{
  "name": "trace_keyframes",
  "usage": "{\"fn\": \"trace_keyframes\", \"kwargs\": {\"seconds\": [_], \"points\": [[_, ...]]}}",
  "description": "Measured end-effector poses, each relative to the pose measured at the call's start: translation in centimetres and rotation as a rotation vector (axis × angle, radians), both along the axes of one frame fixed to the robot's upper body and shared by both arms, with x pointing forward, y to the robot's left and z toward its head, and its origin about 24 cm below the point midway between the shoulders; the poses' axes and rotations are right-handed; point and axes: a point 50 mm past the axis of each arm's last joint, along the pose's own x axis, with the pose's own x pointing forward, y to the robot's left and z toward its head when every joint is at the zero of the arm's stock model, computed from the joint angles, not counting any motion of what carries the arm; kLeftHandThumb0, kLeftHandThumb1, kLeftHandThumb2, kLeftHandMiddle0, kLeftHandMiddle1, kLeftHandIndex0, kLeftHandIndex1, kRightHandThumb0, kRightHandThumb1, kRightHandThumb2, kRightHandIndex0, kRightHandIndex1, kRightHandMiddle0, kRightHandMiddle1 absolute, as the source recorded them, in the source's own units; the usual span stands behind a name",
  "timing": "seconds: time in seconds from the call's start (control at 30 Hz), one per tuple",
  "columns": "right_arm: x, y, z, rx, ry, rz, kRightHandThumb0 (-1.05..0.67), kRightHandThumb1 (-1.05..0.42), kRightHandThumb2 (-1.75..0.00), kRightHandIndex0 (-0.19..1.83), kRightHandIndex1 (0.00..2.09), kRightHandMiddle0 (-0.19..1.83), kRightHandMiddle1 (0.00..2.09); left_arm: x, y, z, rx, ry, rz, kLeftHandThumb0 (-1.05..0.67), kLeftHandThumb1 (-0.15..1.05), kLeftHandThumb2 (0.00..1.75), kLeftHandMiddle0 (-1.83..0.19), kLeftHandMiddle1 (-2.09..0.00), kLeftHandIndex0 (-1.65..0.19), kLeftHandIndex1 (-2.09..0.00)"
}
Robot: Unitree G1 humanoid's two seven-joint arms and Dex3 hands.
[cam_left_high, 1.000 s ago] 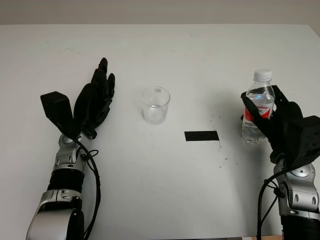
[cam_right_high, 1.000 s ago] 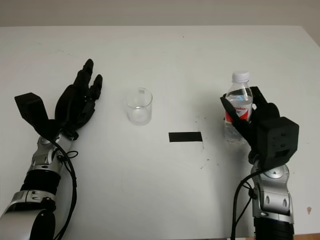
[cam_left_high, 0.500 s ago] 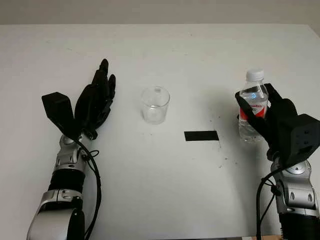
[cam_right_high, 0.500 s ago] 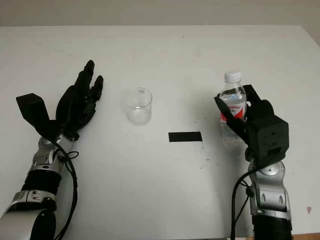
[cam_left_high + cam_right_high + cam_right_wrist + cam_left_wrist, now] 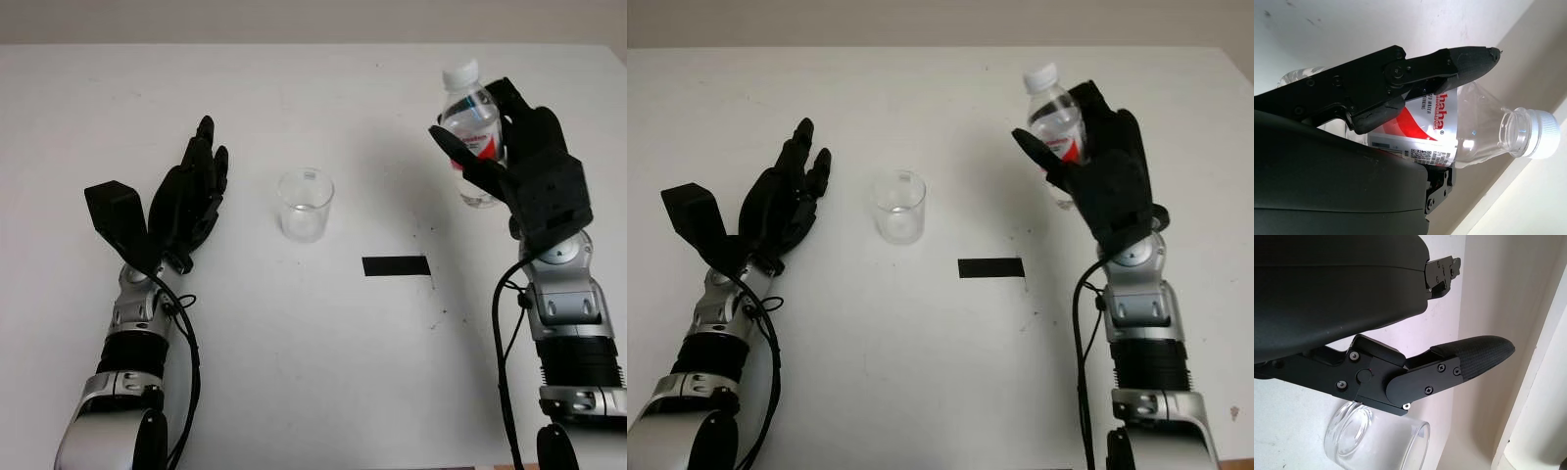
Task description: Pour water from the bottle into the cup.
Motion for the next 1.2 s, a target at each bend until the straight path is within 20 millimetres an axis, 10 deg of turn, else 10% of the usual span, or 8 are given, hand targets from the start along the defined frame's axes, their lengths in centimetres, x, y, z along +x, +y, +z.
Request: {"fn": "trace_keyframes", "kwargs": {"seconds": [1.2], "points": [[3.4, 5.4, 2.5, -0.647, -0.178, 0.153, -0.43, -1.05, -0.27, 1.42, 2.09, 1.12, 2.09, 0.0, -0.3, 0.0, -0.012, -0.023, 0.004, -0.84, 1.05, 0.76, 0.19, 0.0, 0.19, 0.0]]}}
